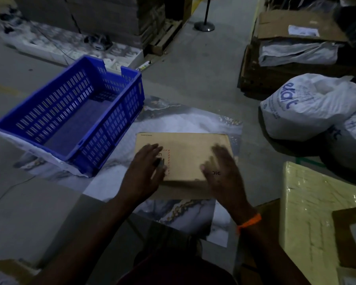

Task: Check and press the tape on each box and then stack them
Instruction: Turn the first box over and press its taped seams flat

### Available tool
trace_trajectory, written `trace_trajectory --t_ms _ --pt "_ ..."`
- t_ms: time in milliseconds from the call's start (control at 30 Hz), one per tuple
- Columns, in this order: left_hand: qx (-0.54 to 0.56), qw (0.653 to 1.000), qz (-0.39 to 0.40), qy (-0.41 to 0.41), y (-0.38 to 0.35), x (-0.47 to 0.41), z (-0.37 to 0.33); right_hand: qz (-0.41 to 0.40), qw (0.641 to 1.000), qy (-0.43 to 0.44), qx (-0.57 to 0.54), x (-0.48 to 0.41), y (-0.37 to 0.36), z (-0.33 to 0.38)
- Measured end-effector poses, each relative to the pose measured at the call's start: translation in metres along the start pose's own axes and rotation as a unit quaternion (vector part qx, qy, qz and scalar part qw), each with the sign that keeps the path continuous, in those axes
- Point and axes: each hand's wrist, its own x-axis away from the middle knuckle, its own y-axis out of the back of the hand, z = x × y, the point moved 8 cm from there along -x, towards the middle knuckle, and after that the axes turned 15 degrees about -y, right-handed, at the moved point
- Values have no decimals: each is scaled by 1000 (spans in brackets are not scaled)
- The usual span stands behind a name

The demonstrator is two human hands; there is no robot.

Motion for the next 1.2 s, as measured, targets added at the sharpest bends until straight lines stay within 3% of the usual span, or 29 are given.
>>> trace_trajectory --t_ms 100,200,367,767,933,1200 --pt "-84 988 120 -50 -35 -25 -13 86 985 95 113 -8 -49 35" --pt "-150 973 156 -81 -50 -28 -13 94 973 103 184 -15 -72 37" --pt "-175 968 161 -76 -56 -20 -12 64 966 113 223 -7 -75 31" --pt "-181 963 186 -78 -57 -24 -7 112 959 106 240 -14 -75 24" --pt "-178 970 166 -1 -31 -22 31 111 959 22 259 -44 -41 -15" --pt "-198 970 140 -23 -33 -10 39 92 957 12 276 -42 -39 -36"
